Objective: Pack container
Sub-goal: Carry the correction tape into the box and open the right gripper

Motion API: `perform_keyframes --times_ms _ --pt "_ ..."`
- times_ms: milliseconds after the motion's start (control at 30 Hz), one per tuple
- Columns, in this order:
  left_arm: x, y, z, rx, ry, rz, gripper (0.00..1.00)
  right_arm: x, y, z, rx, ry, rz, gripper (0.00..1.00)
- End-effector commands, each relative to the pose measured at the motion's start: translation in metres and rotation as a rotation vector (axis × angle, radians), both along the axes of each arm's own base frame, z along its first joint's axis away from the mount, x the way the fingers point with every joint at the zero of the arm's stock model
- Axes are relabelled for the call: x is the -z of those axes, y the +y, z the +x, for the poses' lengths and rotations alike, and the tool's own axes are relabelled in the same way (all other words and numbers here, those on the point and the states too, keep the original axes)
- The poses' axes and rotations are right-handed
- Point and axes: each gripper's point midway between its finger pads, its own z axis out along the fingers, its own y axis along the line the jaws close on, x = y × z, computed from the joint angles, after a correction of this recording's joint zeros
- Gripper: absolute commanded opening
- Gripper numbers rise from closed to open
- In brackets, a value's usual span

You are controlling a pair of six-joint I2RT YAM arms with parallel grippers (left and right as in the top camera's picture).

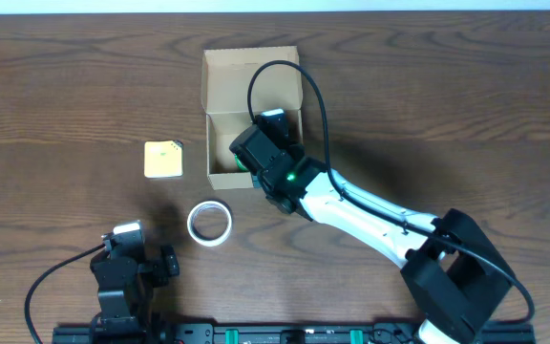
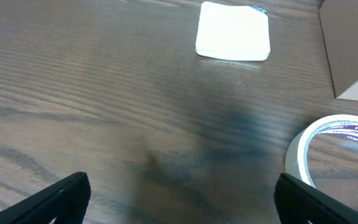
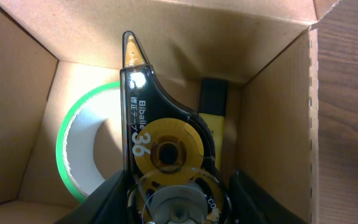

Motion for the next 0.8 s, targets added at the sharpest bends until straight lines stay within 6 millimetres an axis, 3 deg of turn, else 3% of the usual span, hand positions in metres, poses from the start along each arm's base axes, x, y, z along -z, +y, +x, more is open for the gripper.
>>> perform_keyframes --times_ms 0,133,300,533,767 --pt "0.010 0.001 -0.003 0.002 0.032 0.019 0.95 -0.006 0.000 0.005 0.005 -0.019 0.000 0.48" --pt "0.010 0.001 -0.003 0.002 0.032 0.019 0.95 -0.009 0.002 0.009 0.006 -0.036 0.015 0.61" --pt "0.010 0.001 -0.003 0.002 0.032 0.019 0.95 -0.015 0.007 0.014 0.009 -0.069 0.040 0.62" --pt "0.010 0.001 -0.003 0.002 0.032 0.019 0.95 -0.047 0.027 0.035 -0.082 -0.222 0.051 0.67" --pt "0.010 0.001 -0.003 0.002 0.032 0.019 0.95 -0.086 0.017 0.025 -0.084 -0.246 0.071 0.73"
